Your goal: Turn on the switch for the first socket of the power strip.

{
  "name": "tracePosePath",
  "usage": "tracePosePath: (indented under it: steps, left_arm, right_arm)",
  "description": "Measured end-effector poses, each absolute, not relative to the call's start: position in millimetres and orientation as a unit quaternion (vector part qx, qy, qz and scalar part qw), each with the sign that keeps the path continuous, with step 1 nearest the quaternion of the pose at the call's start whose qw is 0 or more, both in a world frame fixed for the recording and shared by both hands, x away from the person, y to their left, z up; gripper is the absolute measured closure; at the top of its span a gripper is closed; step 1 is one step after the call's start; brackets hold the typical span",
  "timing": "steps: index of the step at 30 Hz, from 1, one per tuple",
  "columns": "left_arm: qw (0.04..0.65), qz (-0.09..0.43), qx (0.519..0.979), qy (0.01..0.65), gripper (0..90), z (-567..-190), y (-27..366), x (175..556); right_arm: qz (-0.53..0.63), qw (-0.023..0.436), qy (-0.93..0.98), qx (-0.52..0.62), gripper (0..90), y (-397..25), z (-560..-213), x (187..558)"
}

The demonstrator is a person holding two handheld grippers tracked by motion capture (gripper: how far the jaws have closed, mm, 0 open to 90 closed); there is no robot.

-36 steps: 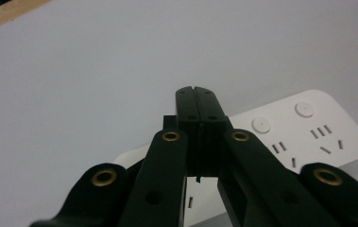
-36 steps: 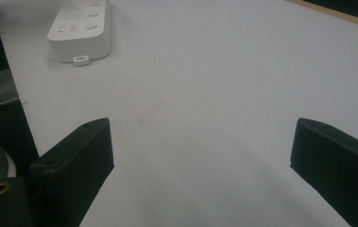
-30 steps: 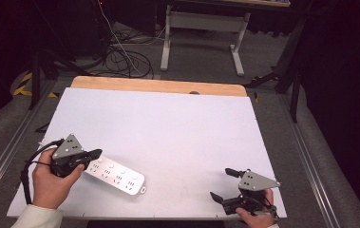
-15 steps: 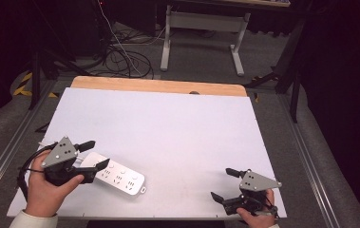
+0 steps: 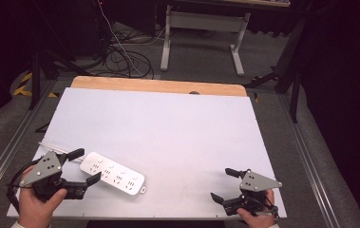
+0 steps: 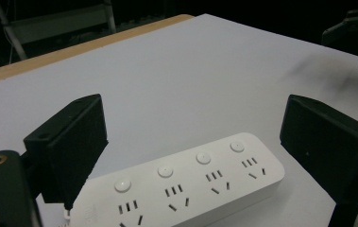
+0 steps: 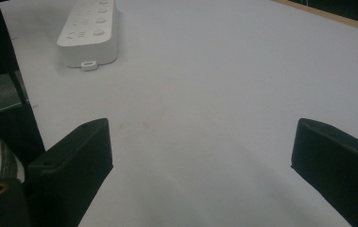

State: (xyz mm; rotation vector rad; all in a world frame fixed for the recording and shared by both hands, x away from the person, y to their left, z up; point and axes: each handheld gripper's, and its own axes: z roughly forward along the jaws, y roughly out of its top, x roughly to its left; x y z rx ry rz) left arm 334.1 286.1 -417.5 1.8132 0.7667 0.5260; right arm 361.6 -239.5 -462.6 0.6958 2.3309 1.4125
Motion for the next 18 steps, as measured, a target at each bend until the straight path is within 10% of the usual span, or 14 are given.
tracePosePath:
  steps: [18]
  left_arm:
    - [0.500,0.232,0.767,0.327,7.2,-447,297,321]
  right_arm:
    - [0.493,0.164,0.817,0.249,6.0,-240,-463,362]
